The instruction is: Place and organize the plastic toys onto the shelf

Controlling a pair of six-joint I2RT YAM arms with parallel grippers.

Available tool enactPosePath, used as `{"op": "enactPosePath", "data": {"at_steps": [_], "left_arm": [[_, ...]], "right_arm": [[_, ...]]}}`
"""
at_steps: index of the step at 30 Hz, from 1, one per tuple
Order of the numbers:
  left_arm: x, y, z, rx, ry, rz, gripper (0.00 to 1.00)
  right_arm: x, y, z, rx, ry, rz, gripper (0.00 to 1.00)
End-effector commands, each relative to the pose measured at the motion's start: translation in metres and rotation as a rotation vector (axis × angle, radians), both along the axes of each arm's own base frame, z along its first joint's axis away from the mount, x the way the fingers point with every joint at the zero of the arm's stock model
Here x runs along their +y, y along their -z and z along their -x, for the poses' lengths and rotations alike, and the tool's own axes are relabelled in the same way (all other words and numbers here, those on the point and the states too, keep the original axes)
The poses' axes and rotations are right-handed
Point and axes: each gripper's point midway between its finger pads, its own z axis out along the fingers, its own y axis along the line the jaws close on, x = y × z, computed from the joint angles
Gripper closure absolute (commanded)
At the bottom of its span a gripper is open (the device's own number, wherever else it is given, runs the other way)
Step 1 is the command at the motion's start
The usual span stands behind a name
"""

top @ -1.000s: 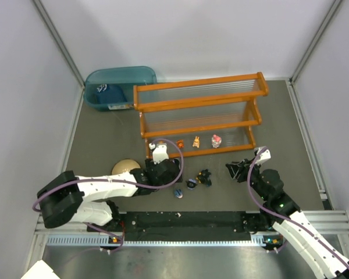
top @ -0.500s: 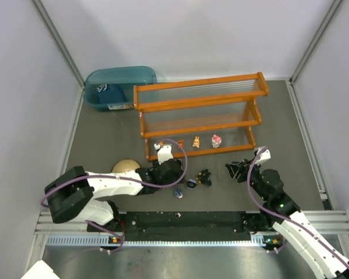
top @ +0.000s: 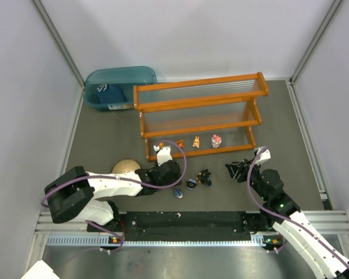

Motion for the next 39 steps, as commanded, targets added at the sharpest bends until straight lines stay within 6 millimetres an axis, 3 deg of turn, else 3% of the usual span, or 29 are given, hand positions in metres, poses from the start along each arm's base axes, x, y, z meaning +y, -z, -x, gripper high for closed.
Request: {"op": "enactPosePath", "data": {"at_steps": [1, 6, 14, 19, 25, 30, 35, 36, 39], "left_arm": [[-0.002, -0.005, -0.001, -0.014, -0.005, 0.042, 0.47], [0.002, -0.005, 0.000, -0.020, -0.007, 0.039, 0.53], [0.006, -0.013, 0.001, -0.044, 0.007, 0.052, 0.86], [0.008, -0.020, 0.002, -0.061, 0.020, 0.061, 1.00], [0.005, -0.034, 0.012, -0.081, 0.101, 0.110, 1.00], [-0.004, -0.064, 0.023, -0.136, 0.213, 0.214, 1.00], [-0.013, -0.093, 0.047, -0.203, 0.395, 0.327, 1.00], [-0.019, -0.110, 0.056, -0.234, 0.462, 0.395, 1.00], [-0.024, -0.132, 0.075, -0.300, 0.594, 0.481, 1.00]], "right_arm": [[0.004, -0.019, -0.001, -0.051, -0.014, -0.024, 0.57], [0.004, -0.020, -0.001, -0.050, -0.010, -0.026, 0.57], [0.003, -0.020, -0.001, -0.046, -0.010, -0.026, 0.57], [0.003, -0.020, -0.001, -0.045, -0.009, -0.025, 0.57], [0.003, -0.019, -0.001, -0.045, -0.006, -0.022, 0.57], [0.002, -0.023, 0.000, -0.048, -0.012, -0.013, 0.57], [0.013, -0.055, 0.011, -0.132, -0.096, -0.081, 0.57], [0.016, -0.062, 0.015, -0.143, -0.114, -0.108, 0.57], [0.031, -0.084, 0.035, -0.170, -0.234, -0.187, 0.57]]}}
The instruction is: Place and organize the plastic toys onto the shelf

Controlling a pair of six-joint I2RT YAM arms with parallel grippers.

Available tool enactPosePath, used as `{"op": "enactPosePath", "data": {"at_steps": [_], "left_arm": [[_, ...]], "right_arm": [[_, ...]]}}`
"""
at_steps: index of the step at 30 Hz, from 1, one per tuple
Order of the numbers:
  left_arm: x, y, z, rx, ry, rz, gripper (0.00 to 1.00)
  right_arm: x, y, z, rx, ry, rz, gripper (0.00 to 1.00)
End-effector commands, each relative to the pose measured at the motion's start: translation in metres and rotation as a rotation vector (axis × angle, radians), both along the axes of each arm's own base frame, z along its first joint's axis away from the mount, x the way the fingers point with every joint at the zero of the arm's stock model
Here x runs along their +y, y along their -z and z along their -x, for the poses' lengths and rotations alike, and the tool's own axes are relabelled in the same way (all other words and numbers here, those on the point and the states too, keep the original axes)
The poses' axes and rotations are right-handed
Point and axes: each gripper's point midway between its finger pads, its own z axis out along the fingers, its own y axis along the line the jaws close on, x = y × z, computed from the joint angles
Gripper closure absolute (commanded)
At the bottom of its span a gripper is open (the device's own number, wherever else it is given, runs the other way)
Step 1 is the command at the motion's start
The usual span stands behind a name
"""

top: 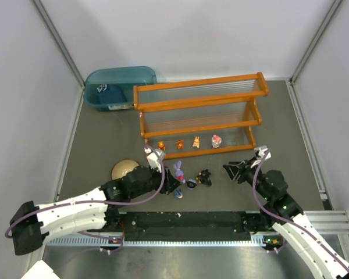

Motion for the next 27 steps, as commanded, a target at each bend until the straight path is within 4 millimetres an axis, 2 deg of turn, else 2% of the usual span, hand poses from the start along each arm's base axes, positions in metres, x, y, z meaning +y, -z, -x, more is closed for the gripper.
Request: {"op": "enactPosePath", "data": {"at_steps": [1, 7, 9, 15, 20, 27], "left_arm": [[-0.017, -0.041, 0.027, -0.148, 0.233, 0.160, 1.00], [-0.023, -0.069, 0.052, -0.245, 0.393, 0.275, 1.00], [-0.025, -0.074, 0.057, -0.260, 0.431, 0.294, 1.00], [-0.034, -0.097, 0.076, -0.314, 0.564, 0.385, 1.00], [-0.040, -0.115, 0.078, -0.354, 0.592, 0.432, 1.00], [-0.048, -0.138, 0.077, -0.388, 0.605, 0.504, 1.00]], "right_arm": [[0.026, -0.068, 0.034, -0.121, -0.215, -0.151, 0.57], [0.047, -0.083, 0.064, 0.037, -0.385, -0.248, 0.56], [0.055, -0.082, 0.074, 0.096, -0.458, -0.258, 0.52], [0.066, -0.103, 0.097, 0.115, -0.611, -0.299, 0.40], [0.067, -0.116, 0.107, 0.117, -0.663, -0.364, 0.23], [0.068, -0.125, 0.108, 0.100, -0.677, -0.462, 0.20]]}}
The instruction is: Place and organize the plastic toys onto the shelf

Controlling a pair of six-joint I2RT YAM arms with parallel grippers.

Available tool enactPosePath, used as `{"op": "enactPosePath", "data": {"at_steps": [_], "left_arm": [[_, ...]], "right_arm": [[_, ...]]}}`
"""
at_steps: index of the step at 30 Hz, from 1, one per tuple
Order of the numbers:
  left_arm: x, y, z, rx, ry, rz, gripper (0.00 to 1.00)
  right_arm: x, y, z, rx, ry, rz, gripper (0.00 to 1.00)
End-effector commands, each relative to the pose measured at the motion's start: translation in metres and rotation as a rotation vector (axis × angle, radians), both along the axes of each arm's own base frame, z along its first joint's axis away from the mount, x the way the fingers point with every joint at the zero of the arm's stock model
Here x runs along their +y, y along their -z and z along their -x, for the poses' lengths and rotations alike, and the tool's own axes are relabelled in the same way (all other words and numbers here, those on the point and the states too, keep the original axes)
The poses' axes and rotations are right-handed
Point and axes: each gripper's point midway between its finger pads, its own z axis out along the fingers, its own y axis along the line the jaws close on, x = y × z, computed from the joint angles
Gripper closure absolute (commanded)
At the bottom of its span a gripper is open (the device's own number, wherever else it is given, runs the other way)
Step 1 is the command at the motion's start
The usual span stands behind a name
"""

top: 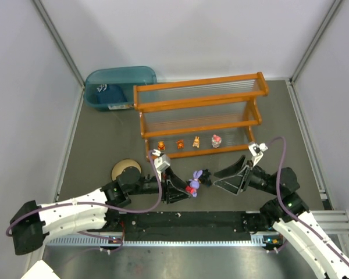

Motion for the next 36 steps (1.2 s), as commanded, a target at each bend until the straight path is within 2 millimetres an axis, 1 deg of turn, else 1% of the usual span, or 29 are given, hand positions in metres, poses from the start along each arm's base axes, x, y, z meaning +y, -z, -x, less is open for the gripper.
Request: {"op": "enactPosePath", "data": {"at_steps": [1, 3, 4, 5, 7, 8, 9, 12, 17, 19, 21, 27, 30, 36], "left_arm": [[-0.008, -0.062, 0.003, -0.094, 0.043, 0.197, 1.00], [-0.011, -0.064, 0.002, -0.089, 0.049, 0.207, 1.00], [-0.012, -0.071, 0.003, -0.092, 0.056, 0.231, 1.00], [-0.014, -0.071, 0.003, -0.089, 0.058, 0.231, 1.00], [-0.016, -0.080, 0.004, -0.093, 0.071, 0.258, 1.00], [-0.019, -0.078, 0.003, -0.090, 0.074, 0.254, 1.00], [-0.020, -0.082, 0.002, -0.093, 0.077, 0.265, 1.00], [-0.026, -0.087, 0.003, -0.094, 0.102, 0.283, 1.00], [-0.033, -0.090, 0.003, -0.083, 0.129, 0.306, 1.00], [-0.036, -0.088, 0.002, -0.072, 0.133, 0.305, 1.00], [-0.038, -0.092, 0.003, -0.075, 0.144, 0.317, 1.00], [-0.043, -0.094, 0.003, -0.076, 0.165, 0.321, 1.00], [-0.046, -0.097, 0.004, -0.076, 0.182, 0.328, 1.00], [-0.051, -0.097, 0.006, -0.068, 0.212, 0.344, 1.00]], "right_arm": [[0.002, -0.019, 0.007, -0.019, -0.039, -0.100, 0.20], [0.002, -0.021, 0.008, -0.017, -0.040, -0.119, 0.19], [0.002, -0.021, 0.007, -0.015, -0.040, -0.122, 0.19], [0.002, -0.023, 0.008, -0.014, -0.042, -0.129, 0.19], [0.002, -0.024, 0.008, -0.013, -0.039, -0.131, 0.19], [0.002, -0.024, 0.008, -0.008, -0.040, -0.132, 0.18], [0.001, -0.025, 0.008, -0.014, -0.041, -0.136, 0.18], [0.001, -0.027, 0.009, -0.017, -0.044, -0.146, 0.17], [0.001, -0.032, 0.010, -0.022, -0.050, -0.168, 0.17], [0.001, -0.031, 0.011, -0.025, -0.055, -0.171, 0.17], [0.001, -0.032, 0.011, -0.023, -0.060, -0.176, 0.17], [0.003, -0.032, 0.012, -0.016, -0.073, -0.184, 0.18], [0.003, -0.033, 0.012, -0.011, -0.081, -0.183, 0.19], [0.003, -0.036, 0.014, -0.026, -0.088, -0.193, 0.24]]}}
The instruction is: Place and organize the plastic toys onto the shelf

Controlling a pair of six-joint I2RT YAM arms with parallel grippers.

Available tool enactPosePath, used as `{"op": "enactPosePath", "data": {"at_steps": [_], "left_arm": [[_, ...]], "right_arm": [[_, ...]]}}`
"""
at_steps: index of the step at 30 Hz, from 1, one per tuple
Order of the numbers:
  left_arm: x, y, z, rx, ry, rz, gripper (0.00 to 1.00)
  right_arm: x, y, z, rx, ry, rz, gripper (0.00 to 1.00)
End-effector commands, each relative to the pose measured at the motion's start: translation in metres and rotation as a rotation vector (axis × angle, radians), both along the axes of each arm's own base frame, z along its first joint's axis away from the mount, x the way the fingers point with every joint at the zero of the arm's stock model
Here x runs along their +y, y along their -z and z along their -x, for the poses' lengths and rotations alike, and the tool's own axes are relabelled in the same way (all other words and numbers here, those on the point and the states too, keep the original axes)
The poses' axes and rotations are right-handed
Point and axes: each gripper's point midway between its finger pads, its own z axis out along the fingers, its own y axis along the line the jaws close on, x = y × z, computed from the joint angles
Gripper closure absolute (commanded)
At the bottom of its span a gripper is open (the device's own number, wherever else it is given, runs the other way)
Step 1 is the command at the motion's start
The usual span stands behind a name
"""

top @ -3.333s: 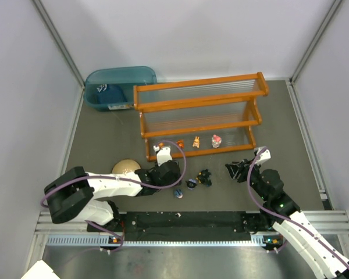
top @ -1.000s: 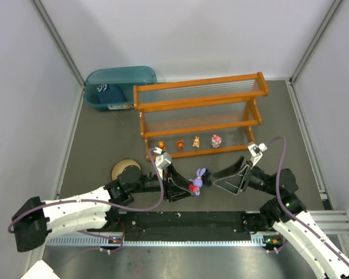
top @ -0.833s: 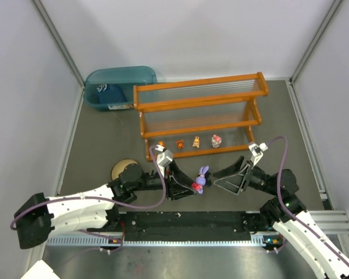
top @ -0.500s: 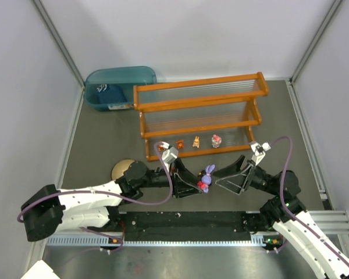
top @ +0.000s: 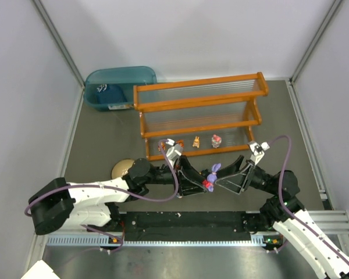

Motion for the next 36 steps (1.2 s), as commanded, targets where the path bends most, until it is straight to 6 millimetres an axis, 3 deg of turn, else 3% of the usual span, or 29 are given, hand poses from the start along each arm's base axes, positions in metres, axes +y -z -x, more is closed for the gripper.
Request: {"op": "enactPosePath", "data": {"at_steps": [1, 11, 31, 36], "left_arm": [[-0.0009, -0.0348, 0.0053, -0.057, 0.041, 0.117, 1.00], [-0.0019, -0.0328, 0.0046, -0.057, 0.040, 0.112, 1.00], [-0.0078, -0.0286, 0.0023, -0.046, 0.048, 0.108, 1.00], [-0.0087, -0.0292, 0.0021, -0.046, 0.050, 0.113, 1.00]], "right_arm": [[-0.0008, -0.0147, 0.0073, -0.057, -0.025, -0.040, 0.25], [-0.0009, -0.0160, 0.0085, -0.058, -0.031, -0.055, 0.37], [-0.0004, -0.0223, 0.0104, -0.067, -0.045, -0.056, 0.37], [0.0000, -0.0220, 0.0111, -0.065, -0.051, -0.055, 0.45]]}}
